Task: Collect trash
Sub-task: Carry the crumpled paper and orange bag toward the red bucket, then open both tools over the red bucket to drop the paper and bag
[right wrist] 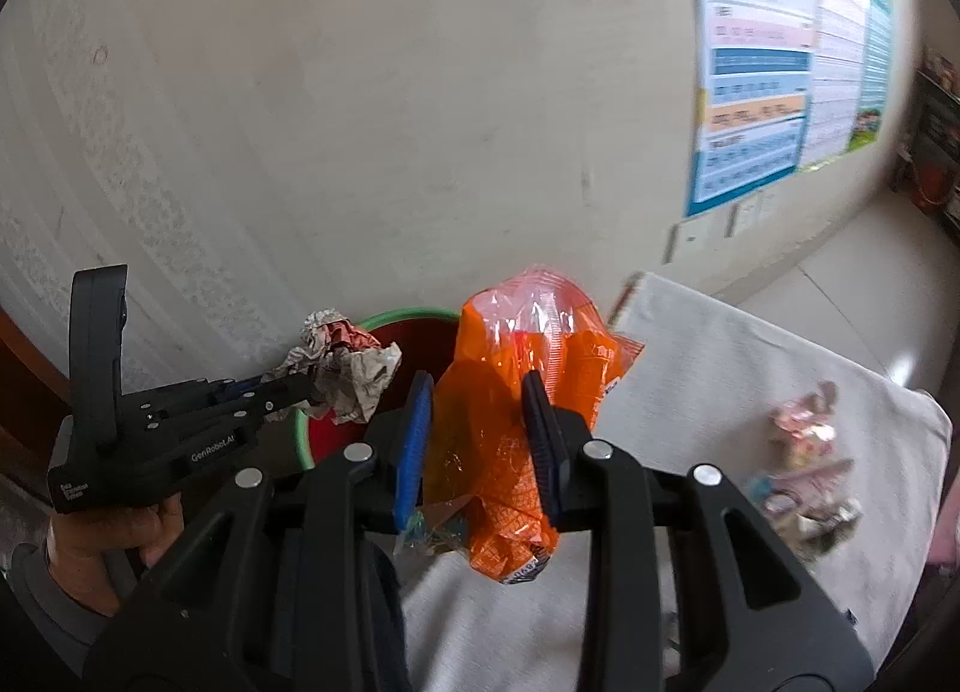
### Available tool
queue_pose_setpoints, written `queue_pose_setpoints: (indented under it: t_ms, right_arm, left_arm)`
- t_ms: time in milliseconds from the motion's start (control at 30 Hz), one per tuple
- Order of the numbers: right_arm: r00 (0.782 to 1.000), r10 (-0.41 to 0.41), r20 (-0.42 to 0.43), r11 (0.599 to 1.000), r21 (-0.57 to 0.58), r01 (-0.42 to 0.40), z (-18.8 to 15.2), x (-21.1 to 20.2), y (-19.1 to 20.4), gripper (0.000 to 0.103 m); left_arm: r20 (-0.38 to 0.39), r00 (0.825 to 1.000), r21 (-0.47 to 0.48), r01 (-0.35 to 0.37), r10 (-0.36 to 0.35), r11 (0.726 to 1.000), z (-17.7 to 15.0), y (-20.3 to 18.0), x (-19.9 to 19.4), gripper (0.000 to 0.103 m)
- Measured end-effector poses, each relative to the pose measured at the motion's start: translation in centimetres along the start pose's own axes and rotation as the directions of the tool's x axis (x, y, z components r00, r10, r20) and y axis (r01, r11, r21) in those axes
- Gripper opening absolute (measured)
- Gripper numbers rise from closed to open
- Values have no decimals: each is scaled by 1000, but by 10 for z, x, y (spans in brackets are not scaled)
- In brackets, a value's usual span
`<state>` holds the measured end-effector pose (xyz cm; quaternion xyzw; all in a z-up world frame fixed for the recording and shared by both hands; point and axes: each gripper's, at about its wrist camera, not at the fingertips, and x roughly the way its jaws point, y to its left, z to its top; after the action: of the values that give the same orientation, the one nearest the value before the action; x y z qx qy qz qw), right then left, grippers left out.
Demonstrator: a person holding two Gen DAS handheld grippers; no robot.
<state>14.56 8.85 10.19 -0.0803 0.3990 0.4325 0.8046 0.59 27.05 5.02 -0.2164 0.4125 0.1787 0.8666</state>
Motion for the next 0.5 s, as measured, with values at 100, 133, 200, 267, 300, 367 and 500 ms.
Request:
queue_pose_setpoints:
  t_ms: [100,133,200,267,300,367,500]
  right_arm:
    - [999,32,-17,999,-19,-33,6,18,14,30]
    - [999,44,-23,999,-27,-45,8,25,20,30]
    - [998,63,-27,997,-39,-64,11,34,27,30]
    - [996,81,-34,995,-57,-83,13,45,34,31]
    - [996,86,-39,994,-64,-88,11,48,38,31]
    - [994,91,-57,992,-79,-95,5,58,41,31]
    - [990,104,-93,990,-85,-112,-4,75,43,31]
  left_arm:
    - [-6,1000,-24,-7,7,1000,-1,16,3,10]
    - [-7,1000,-32,-3,3,999,-1,21,4,10]
    - [-9,1000,-46,4,-5,999,-1,29,7,10]
    - [-12,1000,-55,-2,1,998,-1,37,10,10]
    - [-13,1000,-61,-4,4,998,0,41,12,10]
    - [-15,1000,-75,-8,7,997,1,49,15,10]
    - [-22,1000,-96,-5,3,995,3,59,25,10]
